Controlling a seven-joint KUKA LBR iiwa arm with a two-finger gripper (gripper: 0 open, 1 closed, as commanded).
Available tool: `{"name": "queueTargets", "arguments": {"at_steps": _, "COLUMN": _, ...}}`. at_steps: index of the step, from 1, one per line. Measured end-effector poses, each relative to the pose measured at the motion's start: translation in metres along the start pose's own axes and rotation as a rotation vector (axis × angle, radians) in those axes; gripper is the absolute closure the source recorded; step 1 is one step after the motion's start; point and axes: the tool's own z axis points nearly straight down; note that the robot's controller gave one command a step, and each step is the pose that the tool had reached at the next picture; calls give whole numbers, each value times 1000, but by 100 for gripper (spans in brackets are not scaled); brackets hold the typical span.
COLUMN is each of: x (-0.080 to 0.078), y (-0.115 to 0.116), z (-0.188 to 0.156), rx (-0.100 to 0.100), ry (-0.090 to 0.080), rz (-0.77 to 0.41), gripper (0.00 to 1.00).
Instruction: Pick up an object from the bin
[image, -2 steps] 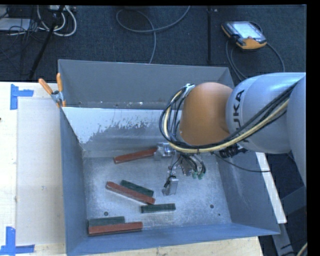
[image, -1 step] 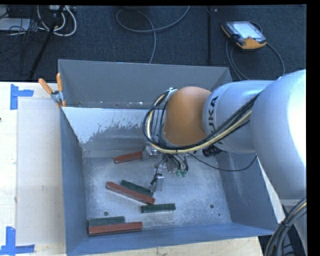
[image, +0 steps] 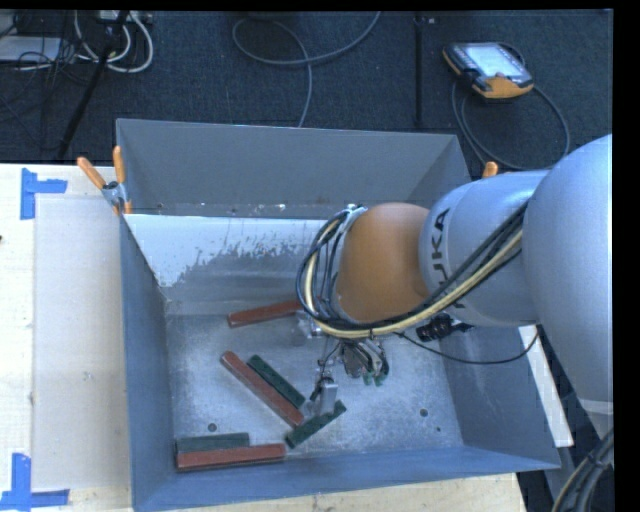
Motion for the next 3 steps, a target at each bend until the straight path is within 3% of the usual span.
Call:
{"name": "queueTargets", "arguments": {"at_steps": 1, "x": 1, "y": 36, "z": -17, "rx": 0, "ry": 5, "rz": -110, "gripper": 0}}
{"name": "queueTargets", "arguments": {"at_steps": 2, "x": 9, "y": 33, "z": -14, "rx": -1, "ry": -3, "rz": -81, "gripper": 0}}
{"name": "queueTargets", "arguments": {"at_steps": 3, "x": 35, "y": 38, "z": -15, "rx": 0, "ry": 2, "rz": -29, "gripper": 0}}
